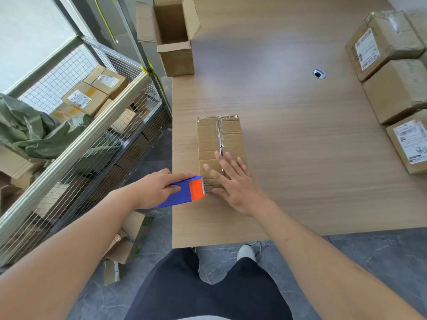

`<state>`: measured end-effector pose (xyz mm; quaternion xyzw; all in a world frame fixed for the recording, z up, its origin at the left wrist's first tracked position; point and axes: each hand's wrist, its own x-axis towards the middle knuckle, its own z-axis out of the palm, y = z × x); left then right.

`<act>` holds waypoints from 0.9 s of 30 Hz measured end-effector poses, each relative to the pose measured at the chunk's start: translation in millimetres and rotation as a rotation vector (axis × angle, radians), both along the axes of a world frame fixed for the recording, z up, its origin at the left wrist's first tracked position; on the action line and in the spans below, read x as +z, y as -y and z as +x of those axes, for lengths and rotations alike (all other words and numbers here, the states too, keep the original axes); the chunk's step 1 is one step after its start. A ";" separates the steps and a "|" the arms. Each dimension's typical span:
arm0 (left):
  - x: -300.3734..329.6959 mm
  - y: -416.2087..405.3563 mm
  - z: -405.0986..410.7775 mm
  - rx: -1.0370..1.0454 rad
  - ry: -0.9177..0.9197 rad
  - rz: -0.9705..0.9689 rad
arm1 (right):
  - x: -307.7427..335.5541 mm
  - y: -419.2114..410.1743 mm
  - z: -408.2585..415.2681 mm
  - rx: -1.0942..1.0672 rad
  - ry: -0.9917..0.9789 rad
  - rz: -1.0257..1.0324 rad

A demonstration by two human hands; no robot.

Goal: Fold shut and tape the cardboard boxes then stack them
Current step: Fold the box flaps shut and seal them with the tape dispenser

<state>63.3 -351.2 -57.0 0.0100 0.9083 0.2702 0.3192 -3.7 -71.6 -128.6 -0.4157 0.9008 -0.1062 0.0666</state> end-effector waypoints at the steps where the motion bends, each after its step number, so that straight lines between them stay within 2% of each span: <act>1: -1.5 -0.5 1.4 0.012 0.003 0.022 | -5.7 1.9 0.0 0.012 -0.035 0.023; 7: -14.4 12.2 15.1 0.066 0.029 0.151 | -29.8 -2.5 -1.2 -0.008 -0.268 -0.041; 13: -14.1 28.7 23.1 0.052 0.012 0.173 | -24.8 -5.5 -14.4 0.072 -0.233 -0.057; 27: -0.7 26.2 40.1 0.156 0.065 0.302 | -11.7 -5.1 -14.9 0.045 -0.138 0.014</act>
